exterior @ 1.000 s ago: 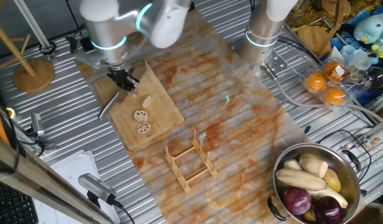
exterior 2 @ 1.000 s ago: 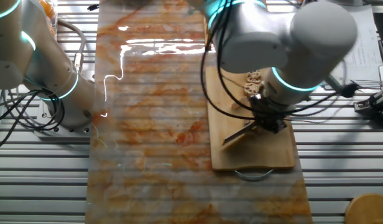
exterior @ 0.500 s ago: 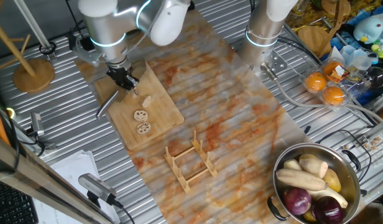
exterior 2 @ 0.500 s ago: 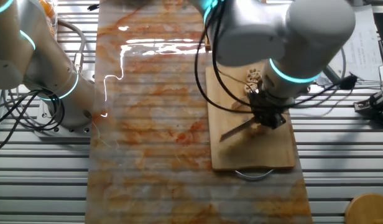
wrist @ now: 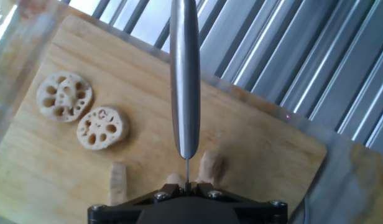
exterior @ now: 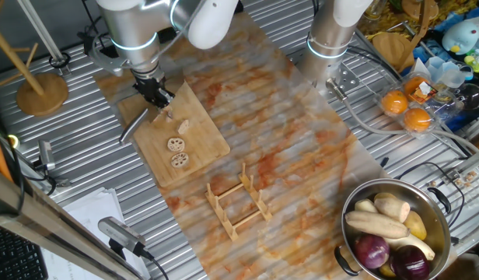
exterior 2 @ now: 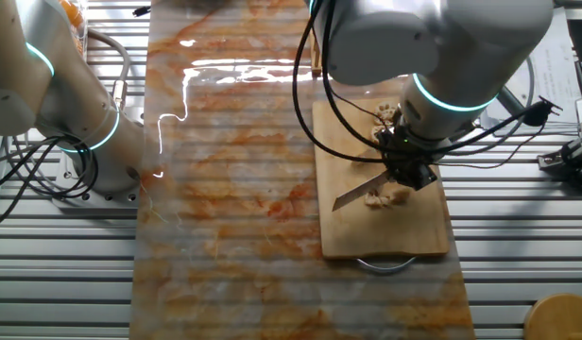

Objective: Slice the lotus root

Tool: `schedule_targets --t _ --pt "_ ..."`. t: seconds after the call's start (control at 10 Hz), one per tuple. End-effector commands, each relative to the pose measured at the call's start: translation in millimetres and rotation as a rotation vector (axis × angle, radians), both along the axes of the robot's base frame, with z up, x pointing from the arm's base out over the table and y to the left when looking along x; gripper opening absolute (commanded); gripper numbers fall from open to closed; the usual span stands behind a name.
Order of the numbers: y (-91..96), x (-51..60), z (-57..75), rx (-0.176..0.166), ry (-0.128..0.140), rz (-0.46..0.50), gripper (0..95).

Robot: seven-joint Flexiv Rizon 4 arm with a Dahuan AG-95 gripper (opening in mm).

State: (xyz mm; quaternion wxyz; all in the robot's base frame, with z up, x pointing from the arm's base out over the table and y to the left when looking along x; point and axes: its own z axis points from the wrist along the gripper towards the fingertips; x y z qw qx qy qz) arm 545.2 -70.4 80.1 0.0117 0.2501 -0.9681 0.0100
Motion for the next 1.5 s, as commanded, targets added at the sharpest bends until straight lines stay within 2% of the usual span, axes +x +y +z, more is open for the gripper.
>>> schedule_targets --t 0.1,0.3,0.5,0.8,1.1,1.3,1.5 --pt "3.7 -3.4 6.8 0.013 0.019 -0.004 0.0" --pt "8.7 -7.7 13.0 -0.006 0.021 0.001 0.0" --pt "10.9 -9.9 16.2 0.000 0.020 -0.005 0.0" --pt "17.5 -14.6 23.6 -0.007 -0.001 -0.022 0.0" --pt "28.7 -22.1 34.0 0.015 -0.038 -0.037 0.0" --pt "41.4 -28.2 42.6 0.050 -0.040 -0.075 0.0" --pt "60.8 -32.4 48.7 0.057 -0.038 -0.096 0.0"
